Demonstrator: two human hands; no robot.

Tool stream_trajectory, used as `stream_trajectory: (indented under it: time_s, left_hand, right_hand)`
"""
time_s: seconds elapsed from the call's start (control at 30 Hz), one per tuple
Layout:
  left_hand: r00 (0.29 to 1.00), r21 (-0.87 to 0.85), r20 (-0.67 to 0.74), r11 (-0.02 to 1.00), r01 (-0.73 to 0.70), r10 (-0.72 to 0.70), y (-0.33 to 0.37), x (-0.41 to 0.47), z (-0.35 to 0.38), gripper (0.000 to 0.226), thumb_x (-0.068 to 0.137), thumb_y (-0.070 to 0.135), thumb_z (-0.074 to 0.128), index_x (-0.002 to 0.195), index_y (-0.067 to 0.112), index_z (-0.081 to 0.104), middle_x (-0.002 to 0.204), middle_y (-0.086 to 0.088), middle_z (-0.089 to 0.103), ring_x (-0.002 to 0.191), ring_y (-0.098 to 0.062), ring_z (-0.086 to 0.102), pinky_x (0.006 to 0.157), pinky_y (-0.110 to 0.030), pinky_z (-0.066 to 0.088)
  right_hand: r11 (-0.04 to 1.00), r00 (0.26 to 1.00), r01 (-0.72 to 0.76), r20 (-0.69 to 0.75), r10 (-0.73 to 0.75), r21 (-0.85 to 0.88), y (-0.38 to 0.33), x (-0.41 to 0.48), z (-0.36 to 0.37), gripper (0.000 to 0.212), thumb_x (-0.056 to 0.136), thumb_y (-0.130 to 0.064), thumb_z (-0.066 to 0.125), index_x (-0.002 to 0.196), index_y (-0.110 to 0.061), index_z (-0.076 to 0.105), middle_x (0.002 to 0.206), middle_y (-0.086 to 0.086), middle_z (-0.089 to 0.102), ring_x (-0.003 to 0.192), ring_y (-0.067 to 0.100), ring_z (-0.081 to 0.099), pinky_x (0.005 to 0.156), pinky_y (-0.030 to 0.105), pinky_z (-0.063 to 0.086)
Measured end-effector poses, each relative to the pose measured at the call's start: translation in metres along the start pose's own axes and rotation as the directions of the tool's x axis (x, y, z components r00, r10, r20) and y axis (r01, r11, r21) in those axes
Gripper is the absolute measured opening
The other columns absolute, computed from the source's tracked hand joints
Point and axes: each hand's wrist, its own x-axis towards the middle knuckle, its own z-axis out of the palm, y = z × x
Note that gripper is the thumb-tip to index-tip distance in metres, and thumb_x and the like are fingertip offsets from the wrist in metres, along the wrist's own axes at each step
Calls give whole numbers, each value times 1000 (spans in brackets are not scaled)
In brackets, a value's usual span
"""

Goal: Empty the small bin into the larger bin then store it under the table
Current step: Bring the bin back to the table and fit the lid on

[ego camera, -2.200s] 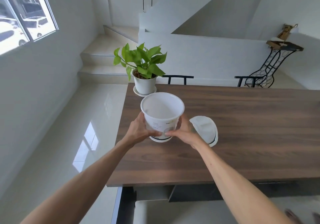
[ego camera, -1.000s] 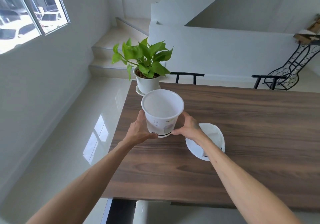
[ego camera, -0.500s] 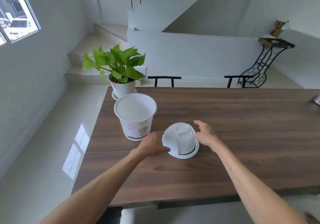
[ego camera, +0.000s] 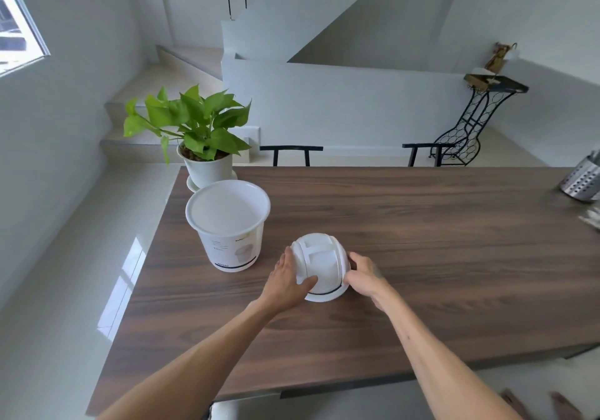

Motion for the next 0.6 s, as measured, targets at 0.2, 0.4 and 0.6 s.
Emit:
stream_trajectory:
  time_s: [0.2, 0.4, 0.6]
  left_hand:
    - [965, -79, -231, 987, -143, 121, 31, 0, -17, 68, 108, 41, 49, 162, 7, 28, 164, -12, 40, 151, -34, 38, 118, -46, 38]
    - [827, -149, -547, 957, -249, 130, 101, -12, -64, 47, 112, 38, 40, 143, 7, 55, 143, -12, 60, 133, -29, 49, 112, -42, 39]
    - [710, -339, -703, 901, -271, -50, 131, -20, -143, 31, 110, 33, 46, 122, 10, 62, 122, 0, 58, 127, -26, 46, 112, -39, 35]
  right_hand:
    - [925, 993, 99, -102, -66, 366, -8, 10, -17, 46, 78, -7, 52, 109, -34, 73, 115, -2, 77, 115, 23, 69, 102, 48, 55]
    - [774, 952, 231, -300, -56, 589, -60, -1, -41, 26, 103, -29, 45, 104, -9, 61, 97, 4, 64, 87, 19, 60, 72, 35, 49]
    - [680, 895, 434, -368, -252, 591, -135, -11, -32, 24, 94, -22, 39, 71, -19, 33, 77, 5, 36, 67, 15, 30, 60, 32, 26]
